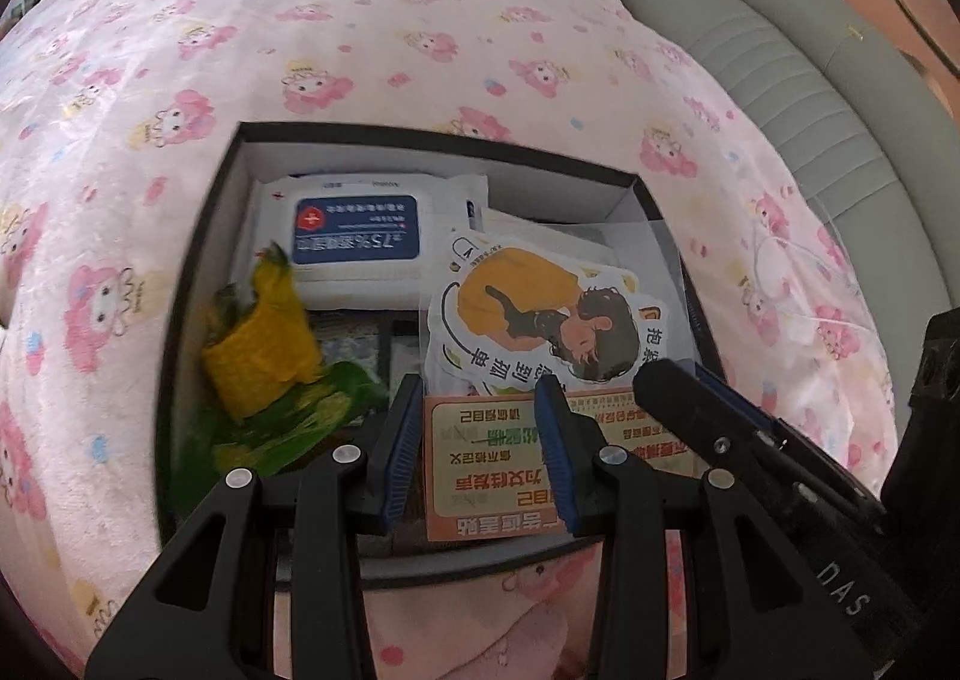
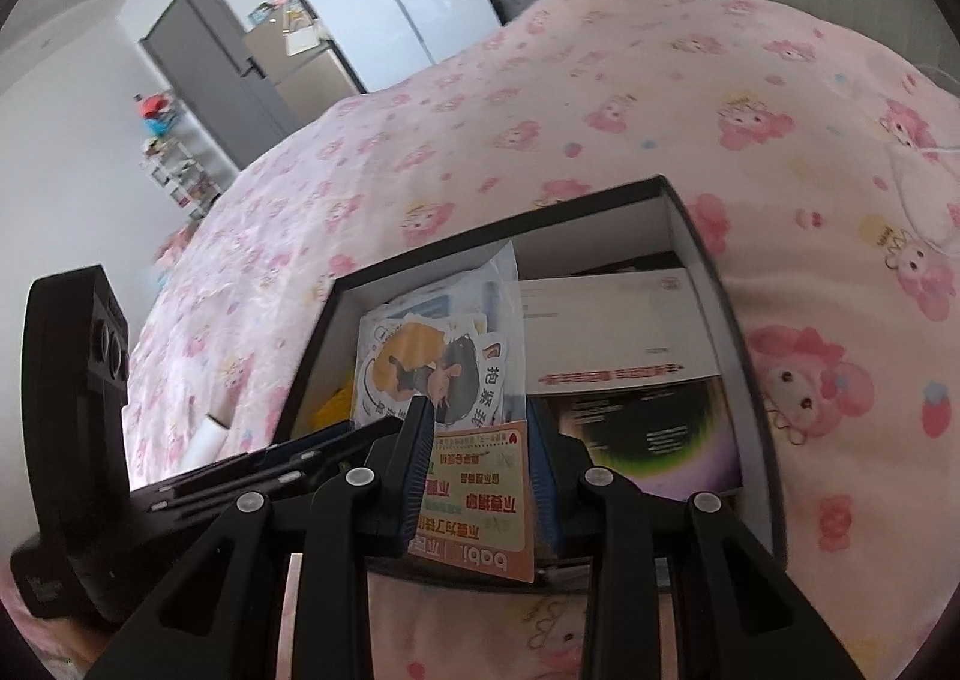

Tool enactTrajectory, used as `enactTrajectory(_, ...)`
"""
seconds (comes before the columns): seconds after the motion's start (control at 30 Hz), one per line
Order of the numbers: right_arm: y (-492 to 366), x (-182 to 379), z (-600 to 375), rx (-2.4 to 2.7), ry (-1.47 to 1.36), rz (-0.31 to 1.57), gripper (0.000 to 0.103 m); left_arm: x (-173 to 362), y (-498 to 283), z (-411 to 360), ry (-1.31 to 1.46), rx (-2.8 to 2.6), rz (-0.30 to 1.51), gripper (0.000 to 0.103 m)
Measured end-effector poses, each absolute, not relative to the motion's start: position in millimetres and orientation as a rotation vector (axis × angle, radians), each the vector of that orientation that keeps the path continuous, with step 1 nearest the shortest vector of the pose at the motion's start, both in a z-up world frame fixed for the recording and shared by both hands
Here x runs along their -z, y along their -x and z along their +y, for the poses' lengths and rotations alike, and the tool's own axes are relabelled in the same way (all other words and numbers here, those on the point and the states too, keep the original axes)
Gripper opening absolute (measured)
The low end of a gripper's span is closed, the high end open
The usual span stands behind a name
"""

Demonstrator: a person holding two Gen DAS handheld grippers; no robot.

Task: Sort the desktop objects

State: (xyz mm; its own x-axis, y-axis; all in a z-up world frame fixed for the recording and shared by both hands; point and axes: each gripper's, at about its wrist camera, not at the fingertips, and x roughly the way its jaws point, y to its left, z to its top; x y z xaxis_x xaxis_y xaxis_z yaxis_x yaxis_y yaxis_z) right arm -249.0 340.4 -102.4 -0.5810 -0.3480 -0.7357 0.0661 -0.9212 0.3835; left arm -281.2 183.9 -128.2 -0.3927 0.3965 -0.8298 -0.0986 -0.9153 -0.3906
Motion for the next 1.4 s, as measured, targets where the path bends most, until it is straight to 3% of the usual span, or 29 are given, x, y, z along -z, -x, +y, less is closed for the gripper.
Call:
enactTrajectory(0.67,274,133,348,2.582,-1.487,-0.479,0.028,175,301,190,1.607,-2.275,-0.52,0.037)
enactTrajectory(1.1,271,132,348,2.705,-1.515,-0.359,0.028,176,302,198,1.606,-2.258,-0.457,0.037)
enactTrajectory(1.4,264,124,352,2.75,-1.457,-0.383,0.029,153,294,194,1.51,-2.361,-0.405,0.037)
